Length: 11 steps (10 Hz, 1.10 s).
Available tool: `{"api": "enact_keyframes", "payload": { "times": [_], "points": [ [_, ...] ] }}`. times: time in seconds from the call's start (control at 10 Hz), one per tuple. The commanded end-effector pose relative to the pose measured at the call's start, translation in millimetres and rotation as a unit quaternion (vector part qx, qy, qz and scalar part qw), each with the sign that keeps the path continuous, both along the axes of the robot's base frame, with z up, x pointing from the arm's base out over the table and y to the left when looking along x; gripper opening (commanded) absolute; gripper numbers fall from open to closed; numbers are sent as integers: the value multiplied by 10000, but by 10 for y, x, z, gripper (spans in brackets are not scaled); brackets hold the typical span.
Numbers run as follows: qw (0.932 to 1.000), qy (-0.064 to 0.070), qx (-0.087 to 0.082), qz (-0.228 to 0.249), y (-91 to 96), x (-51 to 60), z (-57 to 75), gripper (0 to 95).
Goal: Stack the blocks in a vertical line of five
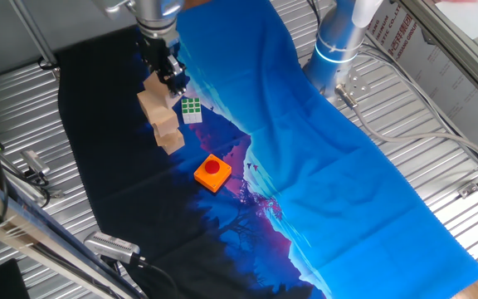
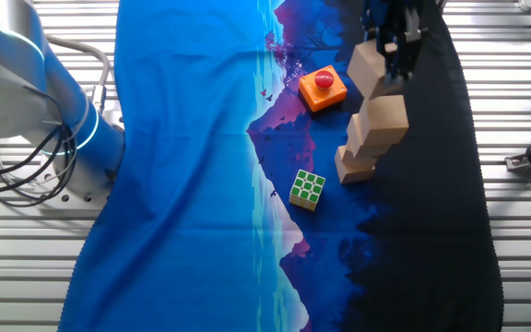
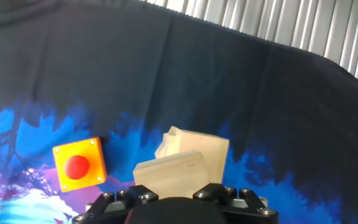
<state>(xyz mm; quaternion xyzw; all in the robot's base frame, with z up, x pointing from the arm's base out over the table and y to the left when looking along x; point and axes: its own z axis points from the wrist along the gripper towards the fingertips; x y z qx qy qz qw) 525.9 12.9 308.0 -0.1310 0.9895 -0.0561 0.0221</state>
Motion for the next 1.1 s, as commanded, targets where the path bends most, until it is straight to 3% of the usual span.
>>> {"api": "enact_keyframes", "payload": {
  "times": [0.1,0.3,0.5,0.6,0.8,1.1],
  "points": [
    [10000,56,20,-51,-43,29,-26,0],
    [9999,94,59,-25,-163,119,-96,0],
    [9994,8,137,-315,-175,125,-103,0],
    [9952,-58,446,-873,-177,129,-105,0],
    [9909,-54,472,-1262,-194,107,-116,0],
    [9891,-19,520,-1375,-218,76,-131,0]
  ]
}}
